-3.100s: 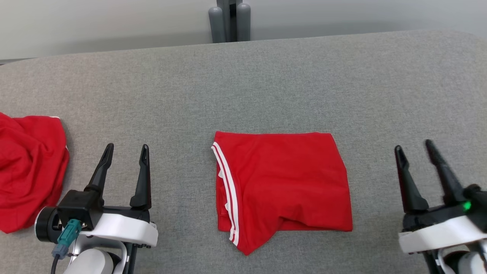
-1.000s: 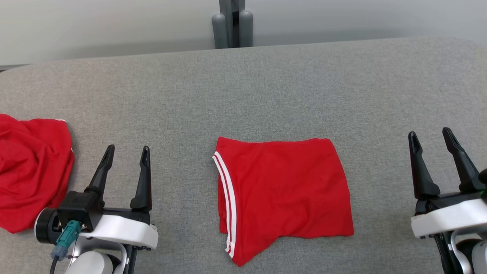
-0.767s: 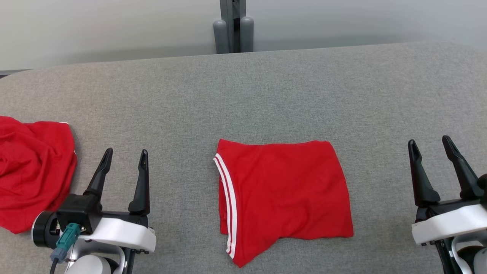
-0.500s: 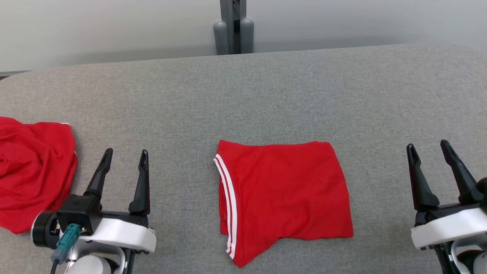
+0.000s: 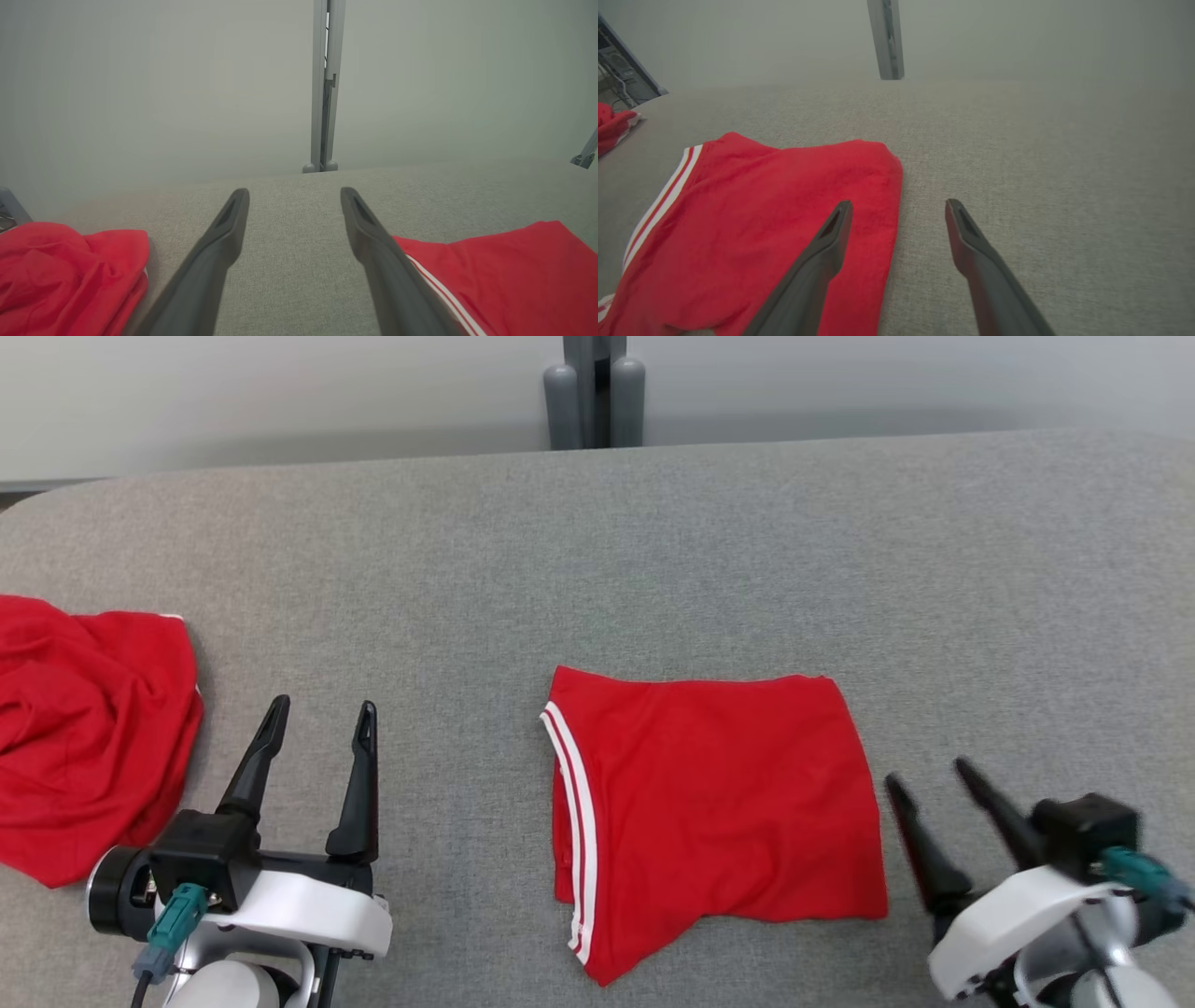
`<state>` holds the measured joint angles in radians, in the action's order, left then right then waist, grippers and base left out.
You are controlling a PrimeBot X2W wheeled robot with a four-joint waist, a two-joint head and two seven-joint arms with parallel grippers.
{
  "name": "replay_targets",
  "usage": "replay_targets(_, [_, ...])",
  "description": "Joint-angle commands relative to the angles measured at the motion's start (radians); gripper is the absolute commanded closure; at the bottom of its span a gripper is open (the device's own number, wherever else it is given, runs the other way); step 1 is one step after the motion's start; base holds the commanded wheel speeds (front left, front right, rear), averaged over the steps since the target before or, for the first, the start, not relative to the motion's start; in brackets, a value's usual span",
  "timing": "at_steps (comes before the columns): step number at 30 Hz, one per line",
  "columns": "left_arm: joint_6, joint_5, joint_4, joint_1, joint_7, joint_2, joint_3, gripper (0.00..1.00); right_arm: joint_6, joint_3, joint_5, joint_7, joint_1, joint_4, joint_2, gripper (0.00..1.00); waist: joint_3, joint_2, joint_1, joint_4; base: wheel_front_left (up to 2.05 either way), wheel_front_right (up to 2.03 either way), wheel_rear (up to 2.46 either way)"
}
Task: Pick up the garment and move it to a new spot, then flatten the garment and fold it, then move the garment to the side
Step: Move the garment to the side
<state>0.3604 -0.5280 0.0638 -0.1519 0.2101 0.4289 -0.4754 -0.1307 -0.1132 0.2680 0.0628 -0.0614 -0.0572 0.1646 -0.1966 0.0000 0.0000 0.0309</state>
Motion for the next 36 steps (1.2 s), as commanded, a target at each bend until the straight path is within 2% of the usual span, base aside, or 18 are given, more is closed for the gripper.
replay_targets(1, [-0.005,0.008,0.003,-0.016,-0.002,0.003,0.0,0.0,0.0,-0.018,0.015,0.004,-0.012,-0.022,0.007,0.0,-0.013,0.0,0.0,0.011,0.0,0.0,0.0])
replay_targets(5, [-0.008,0.006,0.0,-0.03,0.003,-0.005,-0.003,0.0,0.0,-0.108,0.059,0.002,-0.039,-0.134,0.023,0.0,-0.043,0.0,0.0,0.026,0.0,0.0,0.0])
replay_targets(11, [-0.016,0.007,-0.018,-0.05,0.014,-0.013,-0.002,0.0,0.0,-0.186,0.104,-0.04,-0.101,-0.278,0.014,0.0,-0.081,0.0,0.0,0.032,0.0,0.0,0.0])
replay_targets(12, [-0.017,0.007,-0.021,-0.053,0.013,-0.013,-0.003,0.0,0.0,-0.194,0.11,-0.048,-0.108,-0.291,0.014,0.53,-0.082,0.0,0.0,0.032,0.0,0.0,0.0])
replay_targets(13, [-0.018,0.007,-0.023,-0.055,0.015,-0.013,-0.002,0.0,0.0,-0.201,0.115,-0.058,-0.115,-0.303,0.014,0.91,-0.084,0.0,0.0,0.031,0.0,0.0,0.0])
replay_targets(14, [-0.017,0.007,-0.024,-0.058,0.016,-0.013,-0.002,0.0,0.0,-0.207,0.121,-0.064,-0.122,-0.316,0.014,1.0,-0.085,0.0,0.0,0.03,0.0,0.0,0.0])
replay_targets(20, [-0.02,0.012,-0.029,-0.065,0.021,-0.01,-0.006,0.0,0.0,-0.203,0.108,-0.127,-0.148,-0.325,0.038,1.0,-0.078,0.0,0.0,0.008,0.0,0.0,0.0])
replay_targets(27, [-0.015,0.015,-0.014,-0.052,0.022,0.006,0.0,0.0,0.0,-0.204,0.056,-0.179,-0.126,-0.262,0.067,1.0,-0.067,0.0,0.0,-0.081,0.0,0.0,0.0])
replay_targets(36, [-0.014,0.031,0.049,-0.031,-0.015,0.066,-0.002,0.0,0.0,-0.292,0.028,-0.192,-0.186,-0.2,0.145,1.0,-0.079,0.0,0.0,-0.31,0.0,0.0,0.0])
